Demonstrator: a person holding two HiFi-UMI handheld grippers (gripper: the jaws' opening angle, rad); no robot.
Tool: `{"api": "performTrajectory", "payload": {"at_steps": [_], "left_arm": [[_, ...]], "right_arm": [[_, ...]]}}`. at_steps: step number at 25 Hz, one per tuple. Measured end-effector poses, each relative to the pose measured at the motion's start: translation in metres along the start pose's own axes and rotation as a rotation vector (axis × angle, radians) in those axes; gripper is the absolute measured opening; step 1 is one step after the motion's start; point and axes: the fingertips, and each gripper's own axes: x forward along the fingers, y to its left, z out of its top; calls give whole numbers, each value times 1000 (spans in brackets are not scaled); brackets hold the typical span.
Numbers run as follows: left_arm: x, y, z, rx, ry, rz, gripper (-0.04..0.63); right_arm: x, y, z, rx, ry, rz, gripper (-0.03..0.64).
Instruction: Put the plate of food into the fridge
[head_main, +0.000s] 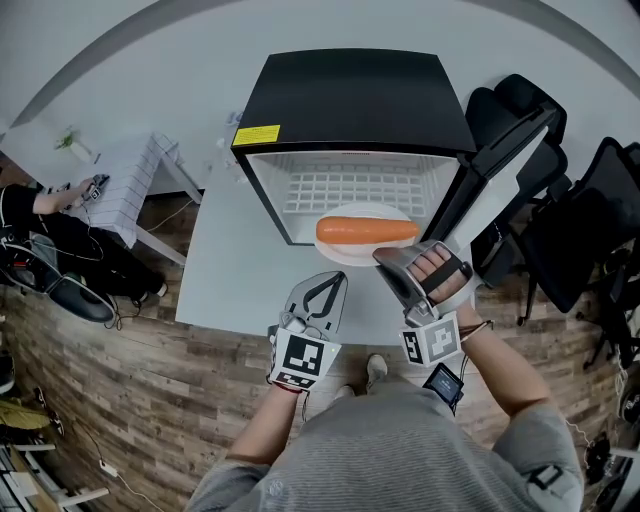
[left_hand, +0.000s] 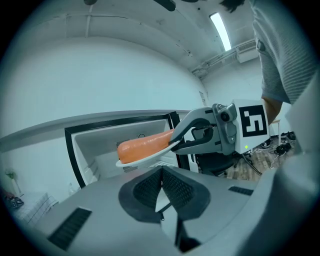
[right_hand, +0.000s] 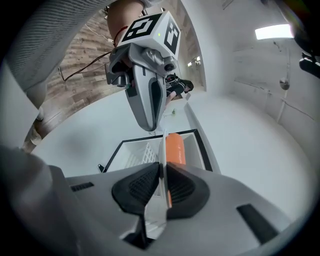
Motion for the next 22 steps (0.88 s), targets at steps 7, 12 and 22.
{"api": "performTrajectory", "payload": {"at_steps": [7, 12, 22], "left_arm": [[8, 1, -11, -31, 17, 2, 11], [11, 0, -17, -39, 27, -1, 11], [16, 1, -31, -64, 51, 4, 11]], "right_arm": [[26, 8, -19, 26, 16, 37, 46], [46, 17, -33, 34, 33, 49, 46], [86, 44, -58, 36, 69, 57, 46]]}}
